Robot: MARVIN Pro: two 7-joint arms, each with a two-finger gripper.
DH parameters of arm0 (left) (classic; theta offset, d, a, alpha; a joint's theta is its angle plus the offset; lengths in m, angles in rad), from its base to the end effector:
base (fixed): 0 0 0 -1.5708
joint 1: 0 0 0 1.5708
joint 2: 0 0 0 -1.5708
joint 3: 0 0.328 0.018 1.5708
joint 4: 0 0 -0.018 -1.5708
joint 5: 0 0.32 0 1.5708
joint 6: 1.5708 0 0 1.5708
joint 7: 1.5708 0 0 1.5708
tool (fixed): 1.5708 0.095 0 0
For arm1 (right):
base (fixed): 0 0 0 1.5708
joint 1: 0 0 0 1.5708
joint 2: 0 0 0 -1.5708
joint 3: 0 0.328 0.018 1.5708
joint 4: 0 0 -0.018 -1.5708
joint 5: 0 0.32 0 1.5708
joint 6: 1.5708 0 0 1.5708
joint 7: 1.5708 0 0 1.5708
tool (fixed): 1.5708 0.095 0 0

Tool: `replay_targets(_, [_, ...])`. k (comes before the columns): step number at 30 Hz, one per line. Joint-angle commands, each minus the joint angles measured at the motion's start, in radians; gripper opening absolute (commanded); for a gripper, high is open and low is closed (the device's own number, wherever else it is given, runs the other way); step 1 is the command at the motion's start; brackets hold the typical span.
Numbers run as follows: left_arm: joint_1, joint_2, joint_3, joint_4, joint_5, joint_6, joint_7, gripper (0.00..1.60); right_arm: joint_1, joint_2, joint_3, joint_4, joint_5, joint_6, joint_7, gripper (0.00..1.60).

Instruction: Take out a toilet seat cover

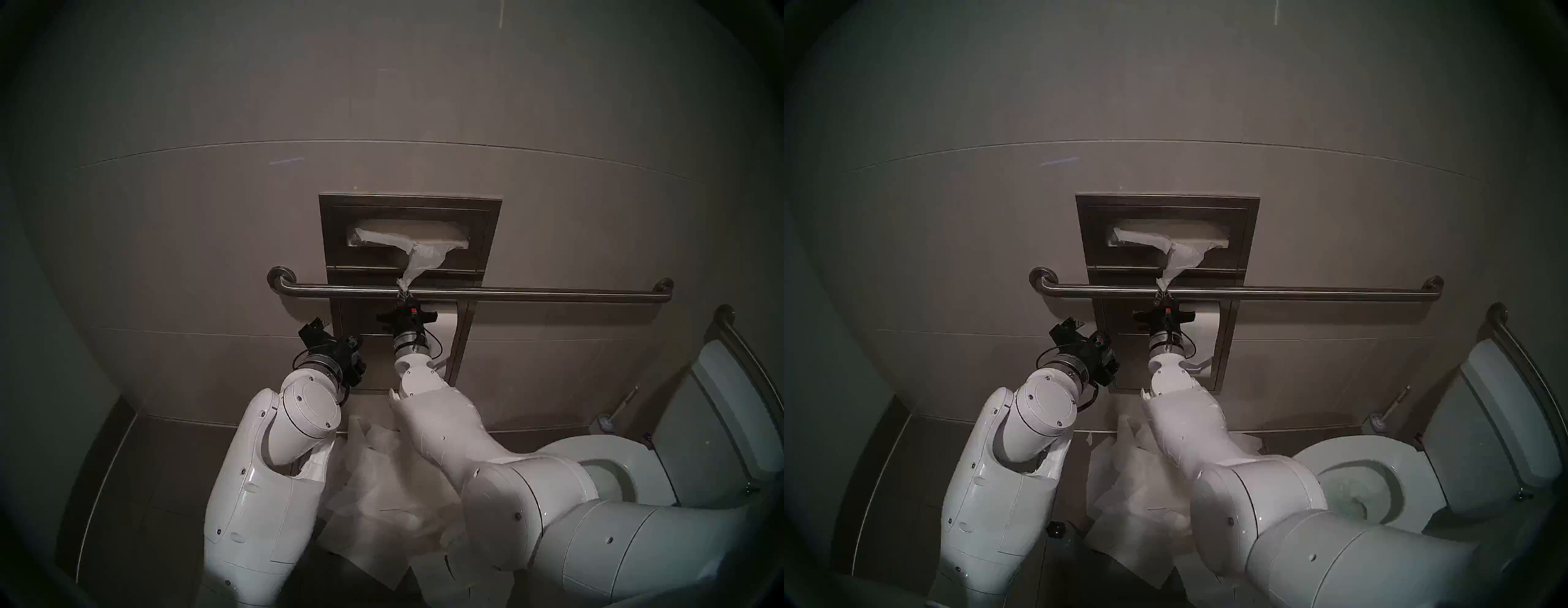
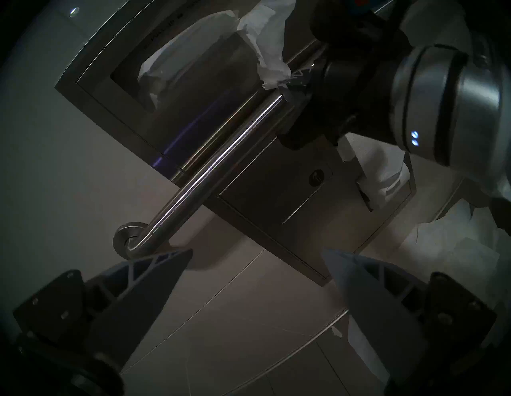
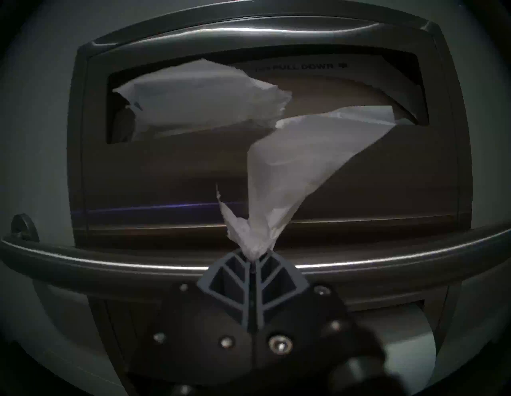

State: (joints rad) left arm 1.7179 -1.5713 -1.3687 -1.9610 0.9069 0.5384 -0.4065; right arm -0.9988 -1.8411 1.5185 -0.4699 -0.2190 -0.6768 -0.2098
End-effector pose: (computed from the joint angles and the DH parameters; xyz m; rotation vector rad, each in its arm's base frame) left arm 0.3652 -0.0709 -0.3041 -2.1422 0.9647 -1.4538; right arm 0.5395 0.1812 -0.4055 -1.9524 -0.0395 -2.3348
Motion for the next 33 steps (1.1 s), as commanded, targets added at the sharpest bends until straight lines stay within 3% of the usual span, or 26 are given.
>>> replay_targets(1, [-0.024,-0.001,-0.002,-0.031,0.001,-0.005,0.006,1.60,-0.043,0.016,-0.027,-0.093,-0.035,-0.067,-0.008,0.00])
replay_targets(13, [-0.023,-0.001,-0.002,-0.029,0.001,-0.005,0.006,1.60,-0.020,0.121,0.009,-0.231,-0.058,-0.178,-0.095,0.00])
replay_targets(24, [-0.025,-0.001,-0.002,-0.032,0.001,-0.005,0.007,1.60,-0.089,0.142,0.008,-0.356,-0.102,-0.225,-0.116,0.00])
replay_targets(26, [-0.025,0.000,-0.002,-0.033,0.001,-0.005,0.007,1.60,-0.119,0.145,0.004,-0.415,-0.111,-0.224,-0.116,0.00])
replay_targets(29, [-0.025,-0.002,-0.002,-0.034,0.001,-0.005,0.007,1.60,-0.117,0.147,0.001,-0.400,-0.116,-0.231,-0.119,0.00])
replay_targets(33, [-0.025,-0.001,-0.002,-0.035,0.001,-0.005,0.007,1.60,-0.161,0.159,-0.007,-0.462,-0.133,-0.229,-0.120,0.00])
